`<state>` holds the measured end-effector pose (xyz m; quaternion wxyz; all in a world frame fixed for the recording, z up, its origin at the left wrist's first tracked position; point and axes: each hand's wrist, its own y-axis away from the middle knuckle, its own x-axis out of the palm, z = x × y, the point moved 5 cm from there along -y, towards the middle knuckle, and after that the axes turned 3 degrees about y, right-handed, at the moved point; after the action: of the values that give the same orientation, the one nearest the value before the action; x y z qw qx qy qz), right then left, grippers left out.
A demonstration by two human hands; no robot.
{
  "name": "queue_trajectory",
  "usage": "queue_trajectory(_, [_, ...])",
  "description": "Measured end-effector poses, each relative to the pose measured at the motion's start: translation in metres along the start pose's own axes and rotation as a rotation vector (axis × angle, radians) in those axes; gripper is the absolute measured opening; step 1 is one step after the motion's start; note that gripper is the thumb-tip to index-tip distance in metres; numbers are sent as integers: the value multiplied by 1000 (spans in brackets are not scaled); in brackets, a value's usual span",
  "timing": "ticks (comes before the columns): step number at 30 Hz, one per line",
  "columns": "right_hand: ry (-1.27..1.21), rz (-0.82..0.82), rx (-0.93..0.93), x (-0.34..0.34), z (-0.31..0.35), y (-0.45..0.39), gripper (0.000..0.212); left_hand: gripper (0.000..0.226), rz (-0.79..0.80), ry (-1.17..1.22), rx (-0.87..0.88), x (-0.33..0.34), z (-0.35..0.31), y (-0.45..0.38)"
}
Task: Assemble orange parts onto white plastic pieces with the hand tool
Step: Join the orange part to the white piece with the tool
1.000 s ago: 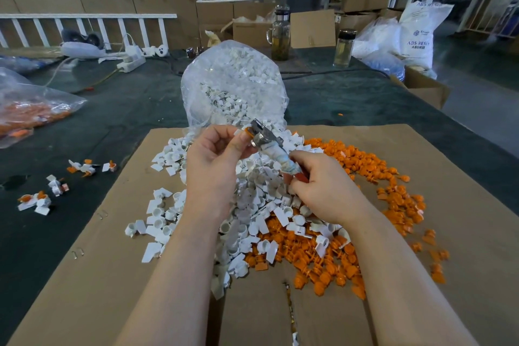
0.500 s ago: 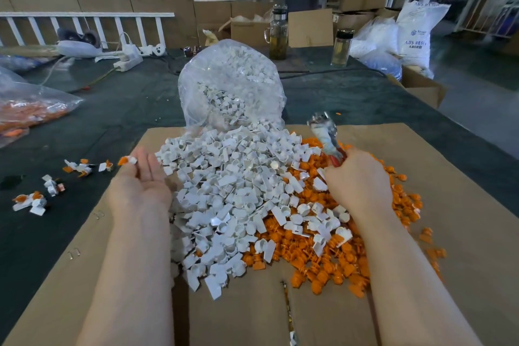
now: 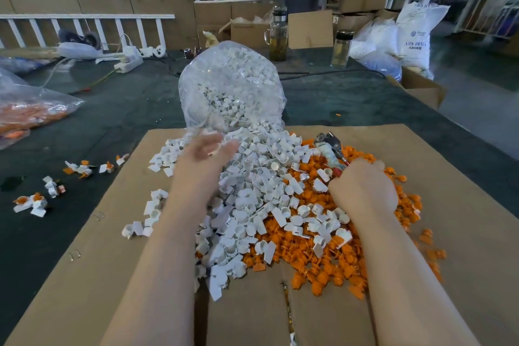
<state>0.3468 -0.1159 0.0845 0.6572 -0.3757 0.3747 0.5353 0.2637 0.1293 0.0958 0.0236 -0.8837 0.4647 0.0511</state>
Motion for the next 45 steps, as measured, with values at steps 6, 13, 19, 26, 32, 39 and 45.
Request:
queue_trajectory(6, [113,102,-10,8,3,-2,22,69,186,-746,172,32,8,6])
queue_trajectory(13, [175,64,-76,12,13,-3,25,31,77,-505,255,29,2,2])
queue_trajectory(19, [13,48,-168,10,16,-6,27,26,75,-495,263,25,4,-1])
queue_trajectory(26, [-369,75,-231,11,24,-6,20,16,8,-557,334,28,-2,3])
queue_trajectory(32, [-574,111,-263,9,31,-2,13,14,-61,-416,334,27,-4,3])
queue_trajectory(39, [-608,37,-345,5,35,0,4,9,-116,-460,412,26,-8,10])
queue_trajectory(45, [-586,13,-395,7,41,4,9,22,-137,-517,356,25,-9,8])
